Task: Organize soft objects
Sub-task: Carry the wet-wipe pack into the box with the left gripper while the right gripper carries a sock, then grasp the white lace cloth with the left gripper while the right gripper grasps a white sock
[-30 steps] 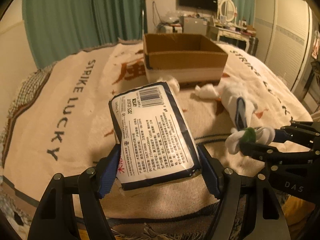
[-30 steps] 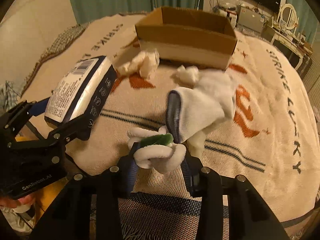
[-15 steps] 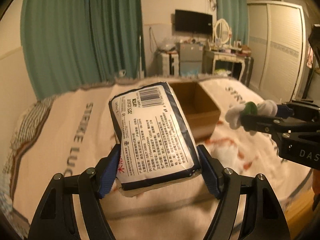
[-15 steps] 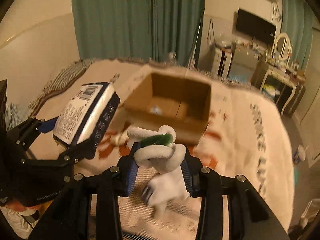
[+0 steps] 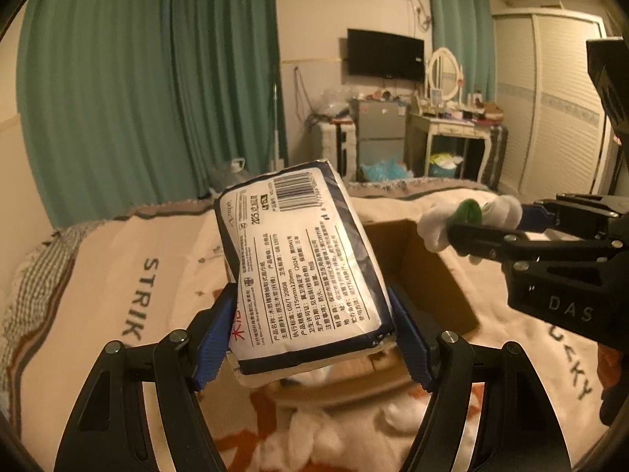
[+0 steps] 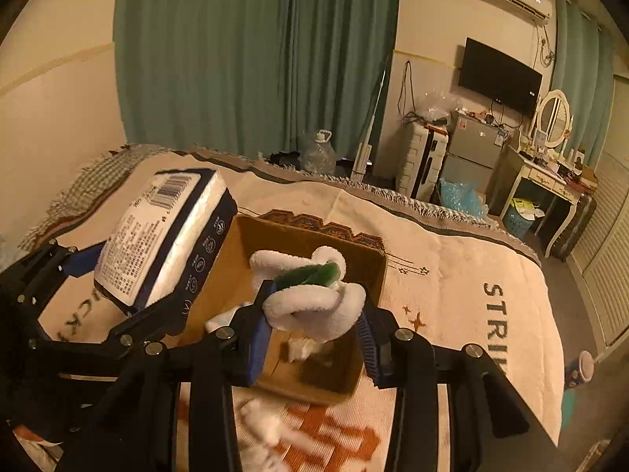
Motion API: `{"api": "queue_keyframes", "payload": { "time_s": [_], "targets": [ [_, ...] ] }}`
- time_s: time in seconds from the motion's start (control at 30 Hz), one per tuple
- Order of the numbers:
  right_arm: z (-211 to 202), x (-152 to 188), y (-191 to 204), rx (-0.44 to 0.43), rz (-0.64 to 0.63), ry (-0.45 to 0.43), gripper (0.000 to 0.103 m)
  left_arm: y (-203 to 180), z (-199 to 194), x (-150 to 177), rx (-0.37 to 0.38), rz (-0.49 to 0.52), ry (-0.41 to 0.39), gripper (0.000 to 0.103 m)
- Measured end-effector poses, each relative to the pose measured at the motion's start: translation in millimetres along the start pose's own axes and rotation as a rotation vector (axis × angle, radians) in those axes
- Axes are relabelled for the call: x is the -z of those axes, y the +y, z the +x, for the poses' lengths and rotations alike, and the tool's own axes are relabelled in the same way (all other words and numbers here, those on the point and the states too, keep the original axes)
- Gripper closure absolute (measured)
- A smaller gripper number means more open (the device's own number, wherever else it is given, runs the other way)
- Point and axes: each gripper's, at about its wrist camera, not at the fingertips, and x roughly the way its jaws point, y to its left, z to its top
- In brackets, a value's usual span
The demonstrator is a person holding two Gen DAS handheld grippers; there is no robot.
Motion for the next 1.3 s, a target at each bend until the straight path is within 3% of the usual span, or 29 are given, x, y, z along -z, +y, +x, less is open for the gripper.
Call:
{"api": "queue_keyframes", "payload": {
  "time_s": [0.2, 0.37, 0.43, 0.57, 0.7, 0.87, 1.07, 1.3],
  "targets": [
    [76.5, 12.3, -19.8, -0.015, 0.025, 0.102, 0.064, 2.6, 50.2, 3.9, -0.016, -0.003, 0.079, 0.030],
    [100.1, 29.9, -22.1, -0.029, 0.031, 0.133, 0.062, -3.8, 60.9, 5.7, -0.008, 0.024, 0.075, 0.027],
    [101.6, 31.9, -24.1, -0.032, 0.037, 0.128, 0.046, -5.8, 62.1, 5.3, -0.009, 0.035, 0.079, 0.026],
    [92.2, 33.0, -29.3, -0.010, 0.056, 0.112, 0.035, -4.7, 58.4, -0.1, -0.020, 0.035, 0.075, 0.026],
    [61.9, 25.5, -35.9, 0.020, 0.076, 0.066, 0.031, -0.3, 33.6, -11.8, -0.008, 0.027, 0.040, 0.026],
    [2.4, 12.0, -37.7, 0.059, 0.087, -0.001, 0.022, 0.9, -27.9, -31.3, -0.027, 0.032, -0.053, 0.026],
    [-93.9, -1.0, -20.2, 0.183, 0.062, -0.121, 0.002, 8.8, -109.0, -43.1, -0.062, -0.018, -0.138, 0.026],
    [-166.4, 12.8, 12.7, 0.229, 0.001, -0.187, 0.000, 11.7, -173.4, -33.0, -0.083, -0.018, -0.189, 0.023]
  ]
}}
